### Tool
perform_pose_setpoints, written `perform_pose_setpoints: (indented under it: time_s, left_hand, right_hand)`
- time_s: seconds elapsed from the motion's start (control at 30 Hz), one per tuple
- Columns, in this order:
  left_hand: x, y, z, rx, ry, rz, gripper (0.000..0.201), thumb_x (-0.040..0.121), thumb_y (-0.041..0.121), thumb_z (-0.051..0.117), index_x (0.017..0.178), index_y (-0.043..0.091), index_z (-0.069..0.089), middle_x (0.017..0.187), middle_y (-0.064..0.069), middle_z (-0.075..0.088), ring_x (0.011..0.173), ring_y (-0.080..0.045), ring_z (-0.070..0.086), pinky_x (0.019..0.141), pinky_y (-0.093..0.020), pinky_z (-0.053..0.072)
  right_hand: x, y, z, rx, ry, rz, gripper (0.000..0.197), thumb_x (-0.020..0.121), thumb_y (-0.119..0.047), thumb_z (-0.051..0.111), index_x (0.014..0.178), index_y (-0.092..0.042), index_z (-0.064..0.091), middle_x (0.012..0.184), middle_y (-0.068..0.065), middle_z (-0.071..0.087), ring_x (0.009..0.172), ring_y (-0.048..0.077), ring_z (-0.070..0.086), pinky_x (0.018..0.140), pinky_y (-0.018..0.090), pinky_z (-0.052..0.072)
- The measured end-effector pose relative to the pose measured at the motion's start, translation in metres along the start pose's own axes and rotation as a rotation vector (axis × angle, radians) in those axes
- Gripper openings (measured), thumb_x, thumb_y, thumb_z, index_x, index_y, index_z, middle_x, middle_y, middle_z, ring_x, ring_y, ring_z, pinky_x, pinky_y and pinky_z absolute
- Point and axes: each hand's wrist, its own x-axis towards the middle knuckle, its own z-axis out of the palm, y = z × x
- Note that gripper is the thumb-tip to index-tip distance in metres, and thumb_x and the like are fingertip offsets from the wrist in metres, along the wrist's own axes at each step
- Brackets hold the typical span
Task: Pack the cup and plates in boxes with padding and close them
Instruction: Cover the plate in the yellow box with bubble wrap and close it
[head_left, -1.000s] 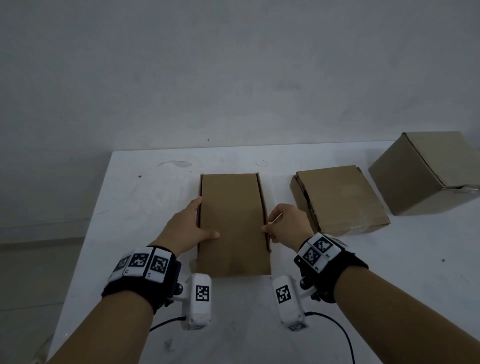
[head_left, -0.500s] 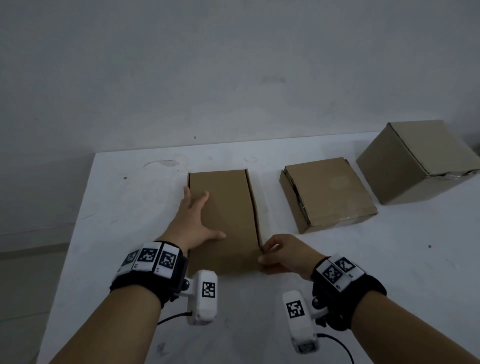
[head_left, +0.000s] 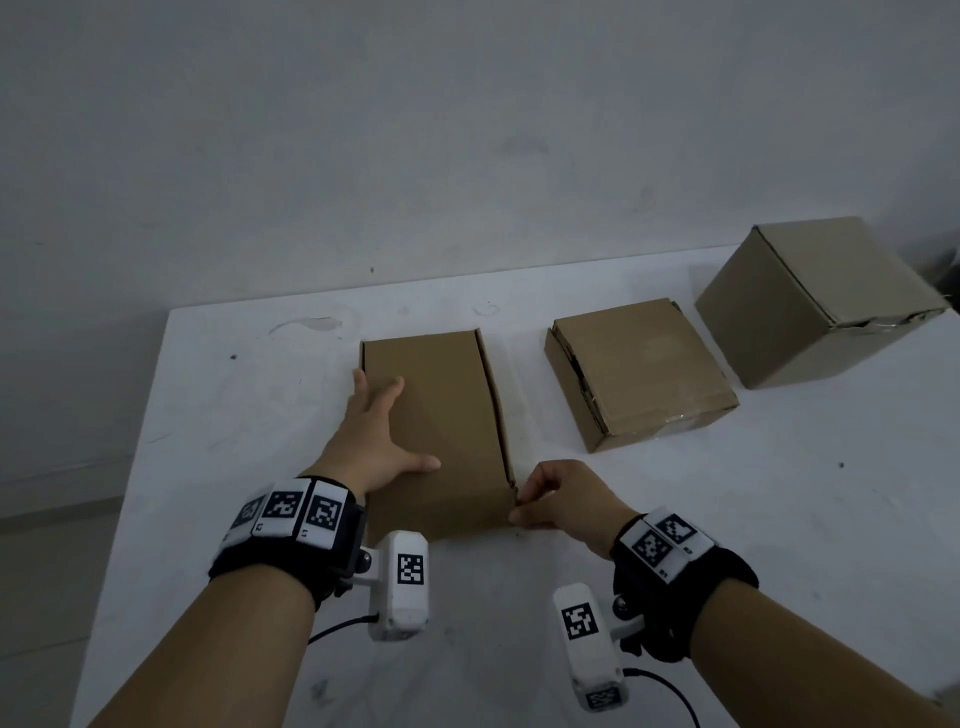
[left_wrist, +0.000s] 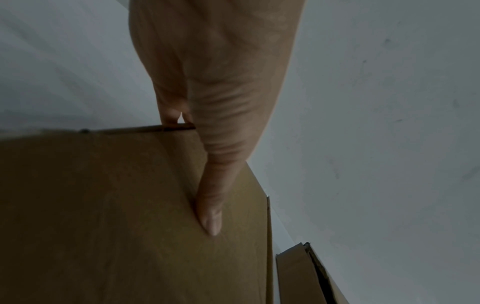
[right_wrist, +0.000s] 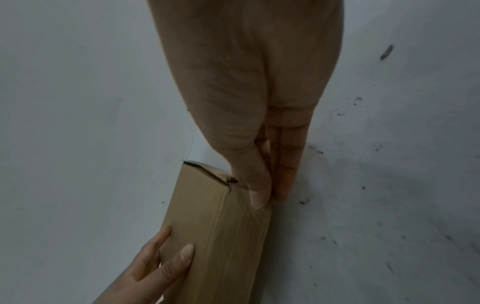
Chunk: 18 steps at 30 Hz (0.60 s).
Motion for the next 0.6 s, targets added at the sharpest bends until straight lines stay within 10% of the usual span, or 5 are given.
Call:
perform_pose_setpoints:
  time_s: [0.43, 0.6]
  left_hand:
    - [-0.0010, 0.0018, -0.0008, 0.006, -0.002, 0.000, 0.116, 0.063, 0.041, 0.084, 0.150, 0.035, 0.006, 0.156, 0.004, -0.026, 0.147, -0.023, 0.006, 0.116, -0.044, 0.024]
    - [-0.0013, 0.0022, -0.0009, -0.004, -0.005, -0.003, 0.116, 0.064, 0.040, 0.084, 0.150, 0.035, 0.006, 0.156, 0.004, -0.026, 0.147, -0.022, 0.006, 0.116, -0.043, 0.024]
  right_hand:
    - [-0.0004, -0.0029, -0.0012, -0.129, 0.012, -0.043, 0.032, 0.064, 0.006, 0.080, 0.061, -0.014, 0.055, 0.077, 0.012, 0.063, 0.073, 0.025, 0.060, 0.081, 0.046, 0.054]
    - [0.0017, -0.0043, -0.0019, -0.095, -0.068, -0.064, 0.033, 0.068, 0.013, 0.074, 0.063, -0.010, 0.051, 0.073, 0.005, 0.064, 0.063, 0.014, 0.062, 0.067, 0.027, 0.056]
